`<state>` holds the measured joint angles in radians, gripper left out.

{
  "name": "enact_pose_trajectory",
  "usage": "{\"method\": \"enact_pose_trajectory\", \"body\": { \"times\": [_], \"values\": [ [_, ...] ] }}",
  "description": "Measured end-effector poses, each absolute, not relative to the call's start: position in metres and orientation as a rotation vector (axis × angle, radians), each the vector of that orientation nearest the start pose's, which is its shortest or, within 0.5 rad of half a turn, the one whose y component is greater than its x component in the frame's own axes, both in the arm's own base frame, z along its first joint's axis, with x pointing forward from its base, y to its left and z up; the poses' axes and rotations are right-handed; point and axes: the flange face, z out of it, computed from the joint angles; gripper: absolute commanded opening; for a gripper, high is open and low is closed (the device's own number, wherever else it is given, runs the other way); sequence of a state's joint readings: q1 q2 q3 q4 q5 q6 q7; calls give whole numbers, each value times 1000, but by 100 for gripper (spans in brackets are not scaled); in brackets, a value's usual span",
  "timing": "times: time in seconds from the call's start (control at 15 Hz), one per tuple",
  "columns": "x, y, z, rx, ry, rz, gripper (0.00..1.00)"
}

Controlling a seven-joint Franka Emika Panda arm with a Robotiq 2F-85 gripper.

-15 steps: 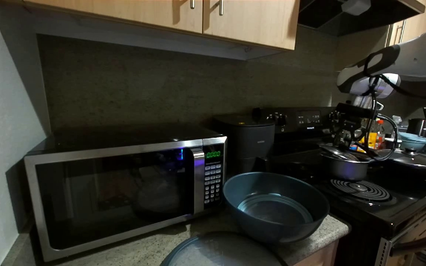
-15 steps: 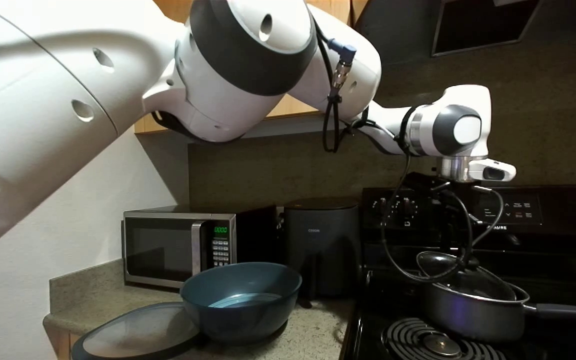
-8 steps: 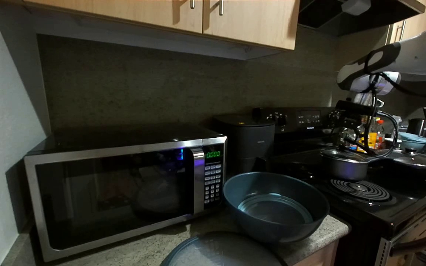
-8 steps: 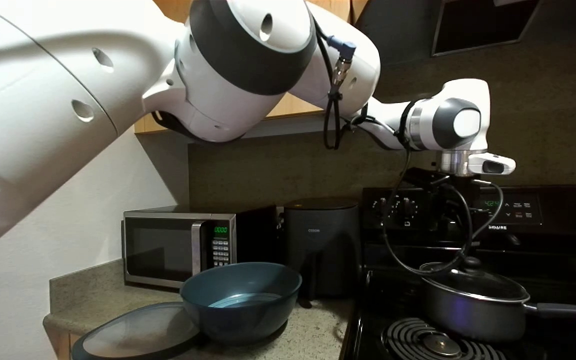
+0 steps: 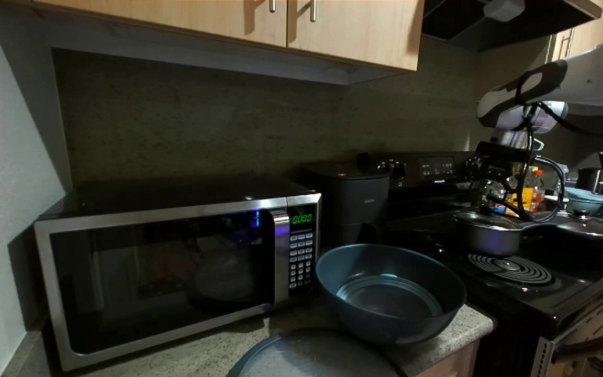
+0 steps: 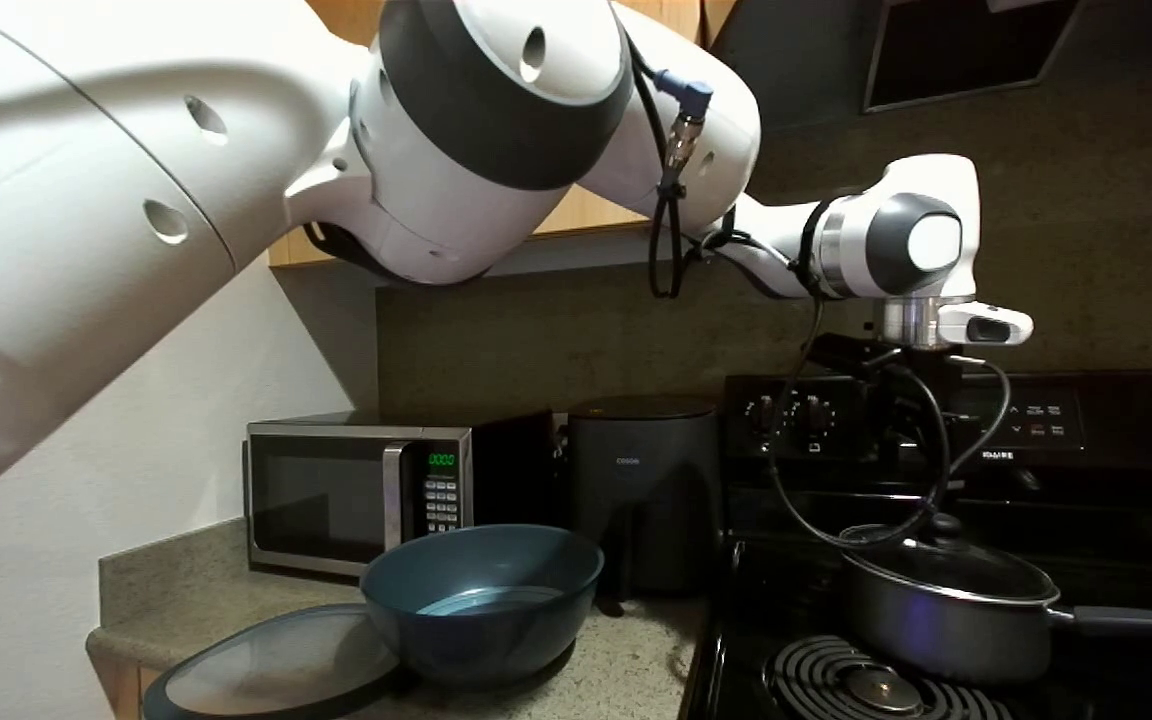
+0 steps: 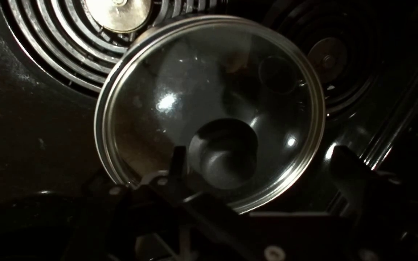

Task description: Remove the lid from the bowl and put it on the pan

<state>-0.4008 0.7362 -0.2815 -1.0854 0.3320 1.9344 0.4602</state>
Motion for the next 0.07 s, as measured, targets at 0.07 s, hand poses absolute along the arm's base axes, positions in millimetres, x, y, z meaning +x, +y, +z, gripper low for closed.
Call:
{"method": "enact_pose_trajectory", "body": {
  "times": [0.07],
  "values": [
    [648,-408,413,-2524,1647,-225,100]
  ]
}}
